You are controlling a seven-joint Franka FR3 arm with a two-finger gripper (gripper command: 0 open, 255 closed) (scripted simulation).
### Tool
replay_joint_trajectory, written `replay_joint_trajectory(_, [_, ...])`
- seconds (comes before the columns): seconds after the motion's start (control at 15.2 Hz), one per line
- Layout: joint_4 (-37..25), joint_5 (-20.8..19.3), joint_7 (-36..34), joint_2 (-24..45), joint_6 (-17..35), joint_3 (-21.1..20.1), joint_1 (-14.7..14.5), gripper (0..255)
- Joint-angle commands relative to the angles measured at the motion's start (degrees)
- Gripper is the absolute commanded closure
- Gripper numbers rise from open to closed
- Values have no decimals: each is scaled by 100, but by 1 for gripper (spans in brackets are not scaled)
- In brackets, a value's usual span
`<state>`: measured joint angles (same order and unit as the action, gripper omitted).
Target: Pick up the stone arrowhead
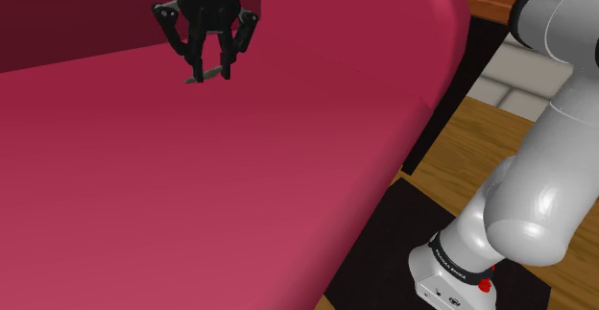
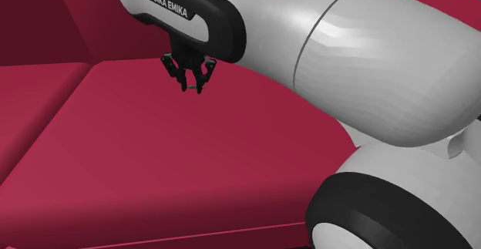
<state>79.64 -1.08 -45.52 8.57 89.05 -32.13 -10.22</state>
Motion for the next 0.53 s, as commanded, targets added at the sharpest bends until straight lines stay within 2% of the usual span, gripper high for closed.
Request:
replay_joint_trajectory(0.0, [-252,-42,-28,75,-189,-10,-31,255])
replay_joint_trajectory(0.33, [-946,-179,-118,313,-675,-40,-147,255])
replay_joint_trajectory(0.46, [-968,-184,-121,320,-690,-40,-151,255])
